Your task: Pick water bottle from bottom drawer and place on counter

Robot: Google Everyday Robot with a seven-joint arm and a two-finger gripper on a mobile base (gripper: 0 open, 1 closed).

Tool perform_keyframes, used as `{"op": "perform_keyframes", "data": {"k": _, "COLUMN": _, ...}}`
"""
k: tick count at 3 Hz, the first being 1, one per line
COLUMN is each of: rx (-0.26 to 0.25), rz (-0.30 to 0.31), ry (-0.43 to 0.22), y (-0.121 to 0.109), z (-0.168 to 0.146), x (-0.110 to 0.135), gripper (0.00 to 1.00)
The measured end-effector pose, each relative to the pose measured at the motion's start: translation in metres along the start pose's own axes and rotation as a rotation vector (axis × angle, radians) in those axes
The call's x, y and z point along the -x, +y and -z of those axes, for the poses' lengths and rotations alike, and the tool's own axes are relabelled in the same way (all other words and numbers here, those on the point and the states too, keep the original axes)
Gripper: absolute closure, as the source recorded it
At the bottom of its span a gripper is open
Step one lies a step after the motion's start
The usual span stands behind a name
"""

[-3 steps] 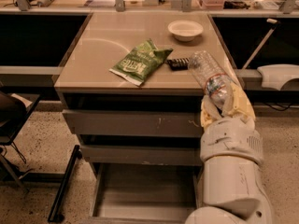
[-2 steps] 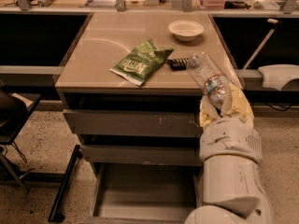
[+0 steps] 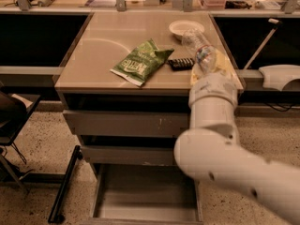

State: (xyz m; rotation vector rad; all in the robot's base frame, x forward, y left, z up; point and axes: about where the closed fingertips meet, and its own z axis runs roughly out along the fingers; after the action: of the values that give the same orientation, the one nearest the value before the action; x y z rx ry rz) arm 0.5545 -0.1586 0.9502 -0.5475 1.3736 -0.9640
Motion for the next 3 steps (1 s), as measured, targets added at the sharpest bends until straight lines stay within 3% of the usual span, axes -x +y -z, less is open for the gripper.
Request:
{"op": "perform_keyframes", "data": {"k": 1, "rx": 0.053, "rz": -0.003, "ry": 0.044, "y": 0.041, "z": -0.075, "x": 0.003, "gripper": 1.00}}
{"op": "perform_keyframes", "data": {"k": 2, "rx": 0.081, "rz": -0.057, "ry": 0.083, "y": 0.066, "z": -0.131, "x": 0.014, "gripper": 1.00}}
{"op": "perform_keyframes", "data": {"k": 3, "rx": 0.060, "rz": -0.081, "ry": 0.079, "y": 0.055, "z": -0.138, "x": 0.022, "gripper": 0.81}}
